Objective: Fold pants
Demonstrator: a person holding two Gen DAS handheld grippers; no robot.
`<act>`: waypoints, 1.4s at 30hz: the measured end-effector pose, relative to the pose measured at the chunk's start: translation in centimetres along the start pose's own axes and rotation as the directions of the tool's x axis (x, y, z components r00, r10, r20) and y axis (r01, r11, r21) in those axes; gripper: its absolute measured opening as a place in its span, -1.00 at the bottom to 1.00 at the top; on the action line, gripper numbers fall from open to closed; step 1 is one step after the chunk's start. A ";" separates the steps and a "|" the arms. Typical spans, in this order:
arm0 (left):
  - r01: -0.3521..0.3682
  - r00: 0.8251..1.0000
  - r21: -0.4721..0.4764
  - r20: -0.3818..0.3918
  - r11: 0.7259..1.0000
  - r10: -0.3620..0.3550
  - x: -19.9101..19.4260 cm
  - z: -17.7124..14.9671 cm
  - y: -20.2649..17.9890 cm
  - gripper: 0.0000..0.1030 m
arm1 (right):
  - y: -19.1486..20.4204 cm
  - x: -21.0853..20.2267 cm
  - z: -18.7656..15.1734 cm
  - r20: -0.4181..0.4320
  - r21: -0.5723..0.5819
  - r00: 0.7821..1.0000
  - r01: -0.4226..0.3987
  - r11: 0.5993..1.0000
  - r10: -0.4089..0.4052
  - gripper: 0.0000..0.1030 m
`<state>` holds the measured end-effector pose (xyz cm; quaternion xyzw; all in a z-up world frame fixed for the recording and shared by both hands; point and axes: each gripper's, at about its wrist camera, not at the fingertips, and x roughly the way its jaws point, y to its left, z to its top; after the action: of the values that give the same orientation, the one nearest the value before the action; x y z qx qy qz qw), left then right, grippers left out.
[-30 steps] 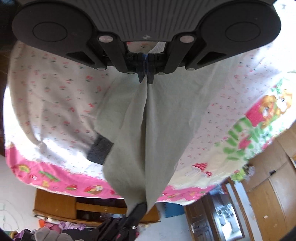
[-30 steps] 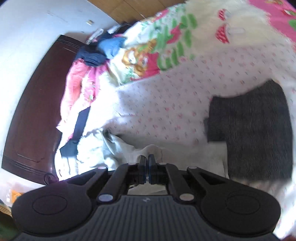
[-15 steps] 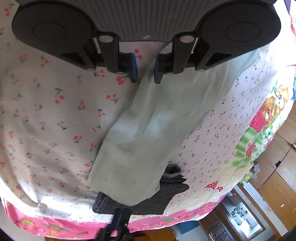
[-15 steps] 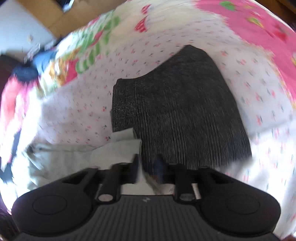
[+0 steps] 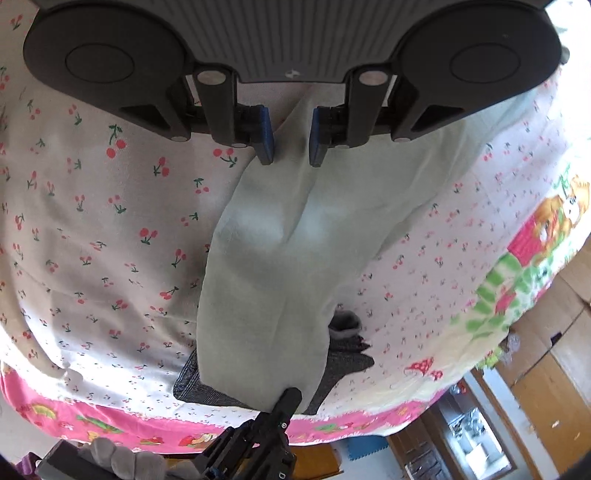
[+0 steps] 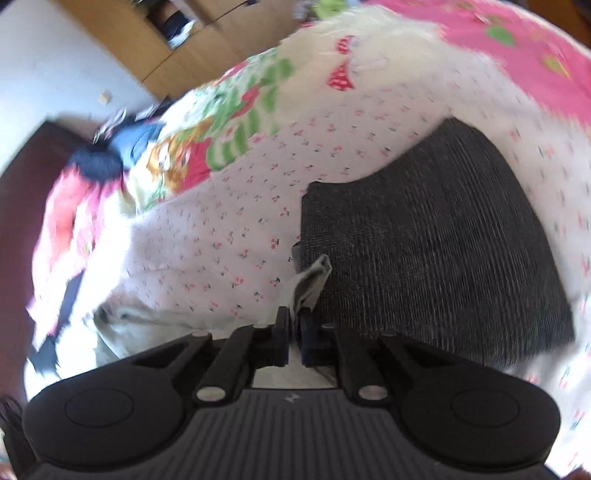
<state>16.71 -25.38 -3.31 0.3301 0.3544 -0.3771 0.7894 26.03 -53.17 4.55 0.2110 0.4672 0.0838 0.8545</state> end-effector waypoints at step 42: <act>0.049 0.995 -0.062 -0.080 0.997 -0.054 -0.6 -1.0 -2.6 -0.29 | 1.7 2.5 1.6 0.022 -0.220 1.000 0.015 0.975 -0.011 -0.82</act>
<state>13.93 -25.66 -3.98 0.3119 0.4059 -0.3726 0.7740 28.85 -51.20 4.15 0.1129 0.4478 0.1272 0.8778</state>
